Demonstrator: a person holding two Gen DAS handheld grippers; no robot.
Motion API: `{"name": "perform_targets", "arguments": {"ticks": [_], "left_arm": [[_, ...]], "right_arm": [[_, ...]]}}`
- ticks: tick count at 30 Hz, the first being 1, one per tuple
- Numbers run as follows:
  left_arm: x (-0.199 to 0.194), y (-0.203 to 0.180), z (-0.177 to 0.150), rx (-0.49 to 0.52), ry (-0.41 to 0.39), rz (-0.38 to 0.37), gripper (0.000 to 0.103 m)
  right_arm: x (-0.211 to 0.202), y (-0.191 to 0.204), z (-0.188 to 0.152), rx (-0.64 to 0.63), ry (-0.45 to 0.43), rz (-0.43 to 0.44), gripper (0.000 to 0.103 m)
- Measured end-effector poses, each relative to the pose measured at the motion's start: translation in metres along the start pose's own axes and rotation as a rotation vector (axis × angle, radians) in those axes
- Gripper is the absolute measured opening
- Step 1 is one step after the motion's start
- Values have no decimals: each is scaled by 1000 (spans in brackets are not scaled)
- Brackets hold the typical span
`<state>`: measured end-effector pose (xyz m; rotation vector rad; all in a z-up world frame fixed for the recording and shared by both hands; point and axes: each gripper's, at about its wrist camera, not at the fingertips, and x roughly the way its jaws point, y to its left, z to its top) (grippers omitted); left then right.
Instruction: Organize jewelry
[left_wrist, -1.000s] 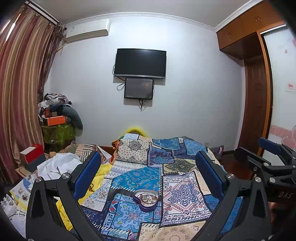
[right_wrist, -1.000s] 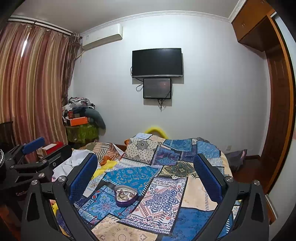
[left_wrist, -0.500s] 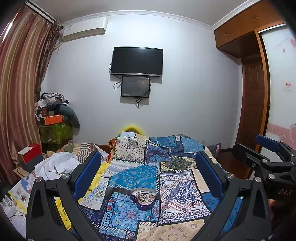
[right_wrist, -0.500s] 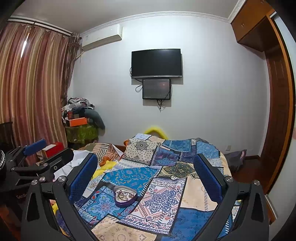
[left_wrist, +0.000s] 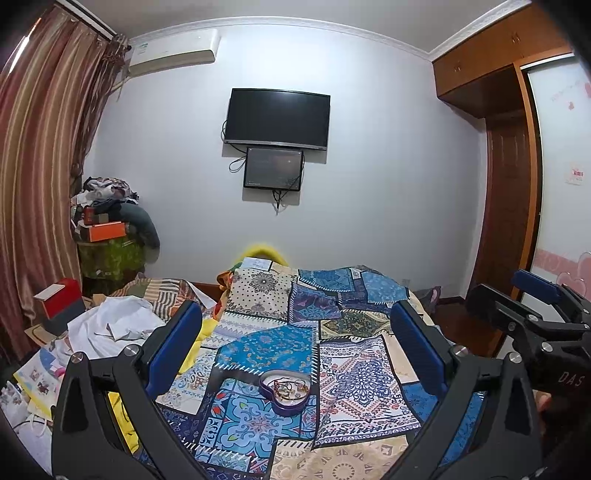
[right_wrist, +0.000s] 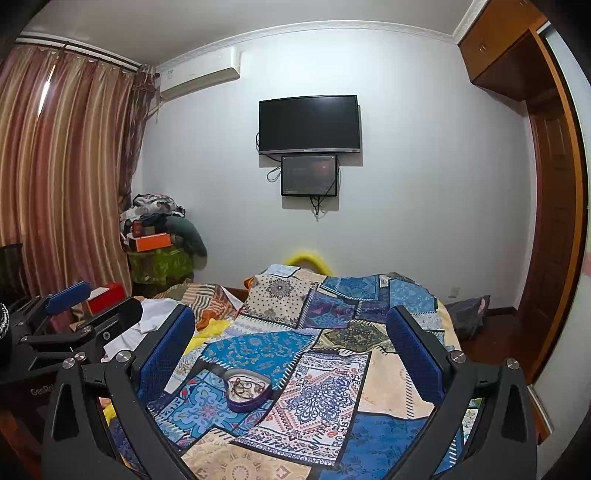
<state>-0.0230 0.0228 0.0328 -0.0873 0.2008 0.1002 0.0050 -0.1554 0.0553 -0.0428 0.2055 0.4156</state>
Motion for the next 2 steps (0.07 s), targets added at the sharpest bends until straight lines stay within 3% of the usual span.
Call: {"name": "perform_targets", "arguments": {"ticks": [2], "left_arm": [[1, 1, -1, -2, 2, 5, 102]], "right_arm": [[1, 1, 0, -2, 1, 0, 103]]}}
